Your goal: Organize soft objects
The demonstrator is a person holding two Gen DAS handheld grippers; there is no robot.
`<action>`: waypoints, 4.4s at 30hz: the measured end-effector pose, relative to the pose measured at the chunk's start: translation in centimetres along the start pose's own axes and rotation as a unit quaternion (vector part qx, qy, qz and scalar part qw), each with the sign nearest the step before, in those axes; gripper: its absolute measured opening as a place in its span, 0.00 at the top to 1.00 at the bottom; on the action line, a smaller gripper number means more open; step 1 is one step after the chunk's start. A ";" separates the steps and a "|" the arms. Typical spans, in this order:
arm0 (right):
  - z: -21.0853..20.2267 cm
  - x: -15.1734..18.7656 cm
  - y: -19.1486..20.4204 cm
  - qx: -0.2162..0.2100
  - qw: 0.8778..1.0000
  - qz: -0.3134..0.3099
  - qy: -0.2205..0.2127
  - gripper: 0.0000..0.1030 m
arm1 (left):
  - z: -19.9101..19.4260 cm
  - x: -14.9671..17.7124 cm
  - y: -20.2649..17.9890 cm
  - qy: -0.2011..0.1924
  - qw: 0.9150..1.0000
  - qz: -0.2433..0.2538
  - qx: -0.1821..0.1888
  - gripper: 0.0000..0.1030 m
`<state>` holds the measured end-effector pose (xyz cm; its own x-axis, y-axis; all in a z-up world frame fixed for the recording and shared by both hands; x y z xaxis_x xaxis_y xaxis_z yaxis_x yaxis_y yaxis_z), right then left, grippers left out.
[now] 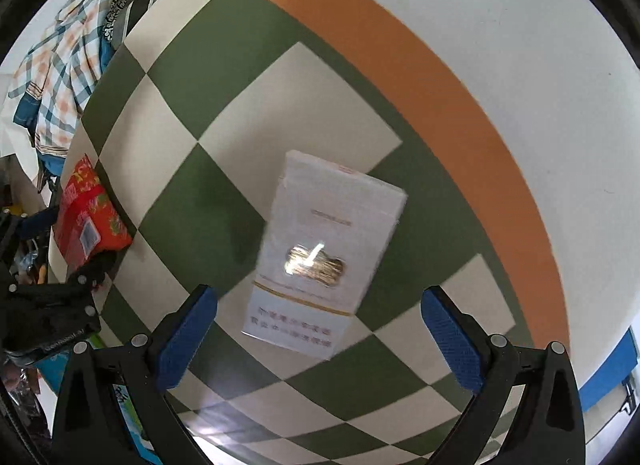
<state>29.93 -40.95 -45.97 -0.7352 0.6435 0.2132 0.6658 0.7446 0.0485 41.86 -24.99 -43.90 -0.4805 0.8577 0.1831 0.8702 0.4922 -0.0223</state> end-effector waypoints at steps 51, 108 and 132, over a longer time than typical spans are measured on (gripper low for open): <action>-17.4 20.4 10.8 -0.099 0.961 -0.232 -0.115 0.43 | -15.5 26.7 -0.6 -0.240 0.893 -0.342 0.166 0.54; -10.8 30.9 24.5 0.042 0.915 -0.369 -0.158 0.00 | -10.1 45.7 3.5 -0.202 0.810 -0.551 0.006 0.01; -23.2 37.1 19.3 -0.025 0.901 -0.350 -0.255 0.00 | -23.7 49.5 -3.6 -0.304 0.799 -0.514 -0.064 0.01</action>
<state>18.43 -6.86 -14.46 -0.9319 0.0263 -0.3618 0.0114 0.9990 0.0433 17.49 12.18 -11.47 -0.8794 -0.0578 -0.4725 -0.0336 0.9977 -0.0596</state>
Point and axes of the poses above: each gripper's, at about its wrist camera, not at the fingertips, and z roughly the way its jaws point, y to its left, x to its underside, the point moved 2 cm from there along z, roughly the way its jaws point, and after that the axes turned 3 degrees about x, right-handed, at the moved point
